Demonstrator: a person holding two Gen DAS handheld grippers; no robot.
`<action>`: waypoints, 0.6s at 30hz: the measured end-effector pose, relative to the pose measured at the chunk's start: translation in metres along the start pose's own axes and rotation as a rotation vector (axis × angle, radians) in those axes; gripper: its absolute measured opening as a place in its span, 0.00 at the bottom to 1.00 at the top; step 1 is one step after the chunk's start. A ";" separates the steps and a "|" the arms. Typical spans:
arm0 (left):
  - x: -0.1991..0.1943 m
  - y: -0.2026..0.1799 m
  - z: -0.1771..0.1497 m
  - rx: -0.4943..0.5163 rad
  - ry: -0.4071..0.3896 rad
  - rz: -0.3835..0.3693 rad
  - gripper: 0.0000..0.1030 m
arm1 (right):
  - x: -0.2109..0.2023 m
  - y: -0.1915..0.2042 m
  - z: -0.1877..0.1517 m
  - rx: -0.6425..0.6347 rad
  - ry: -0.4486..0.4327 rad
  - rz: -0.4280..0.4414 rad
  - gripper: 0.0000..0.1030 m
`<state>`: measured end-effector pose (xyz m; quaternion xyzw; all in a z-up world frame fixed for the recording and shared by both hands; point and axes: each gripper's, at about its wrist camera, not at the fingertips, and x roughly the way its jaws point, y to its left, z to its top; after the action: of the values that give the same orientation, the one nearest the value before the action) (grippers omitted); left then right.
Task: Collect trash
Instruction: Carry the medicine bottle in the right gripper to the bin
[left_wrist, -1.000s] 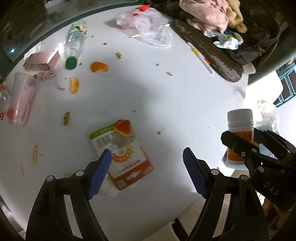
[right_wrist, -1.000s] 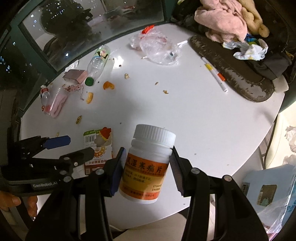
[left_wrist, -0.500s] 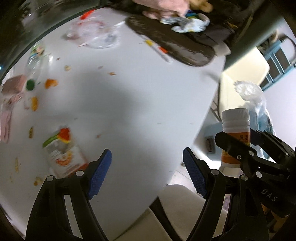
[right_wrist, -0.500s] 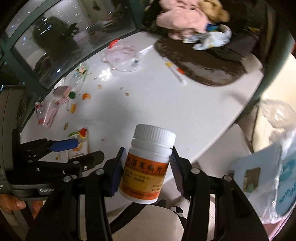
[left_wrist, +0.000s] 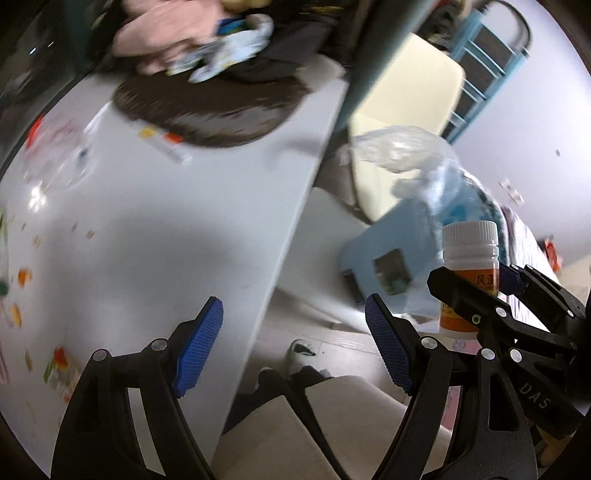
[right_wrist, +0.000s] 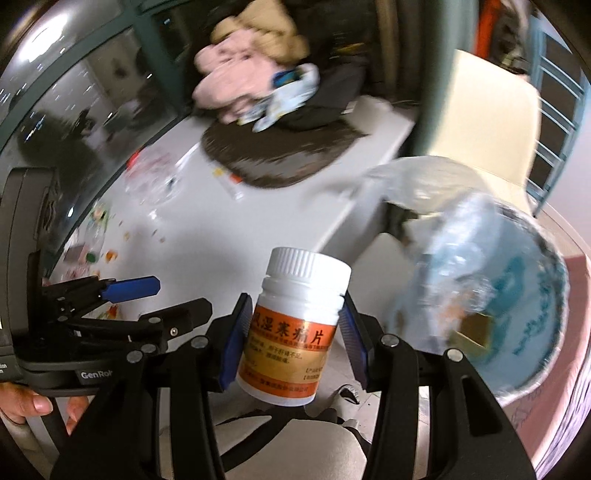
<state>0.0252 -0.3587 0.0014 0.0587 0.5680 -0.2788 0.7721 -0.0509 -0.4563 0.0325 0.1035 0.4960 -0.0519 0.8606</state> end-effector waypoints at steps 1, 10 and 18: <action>0.002 -0.011 0.005 0.022 0.001 -0.005 0.74 | -0.005 -0.010 0.000 0.019 -0.011 -0.010 0.44; 0.026 -0.107 0.042 0.192 -0.001 -0.066 0.74 | -0.040 -0.095 -0.009 0.171 -0.080 -0.102 0.44; 0.052 -0.173 0.055 0.283 0.019 -0.092 0.74 | -0.054 -0.158 -0.019 0.262 -0.100 -0.155 0.44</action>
<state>-0.0043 -0.5452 0.0123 0.1436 0.5324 -0.3906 0.7372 -0.1244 -0.6060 0.0494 0.1734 0.4481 -0.1876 0.8567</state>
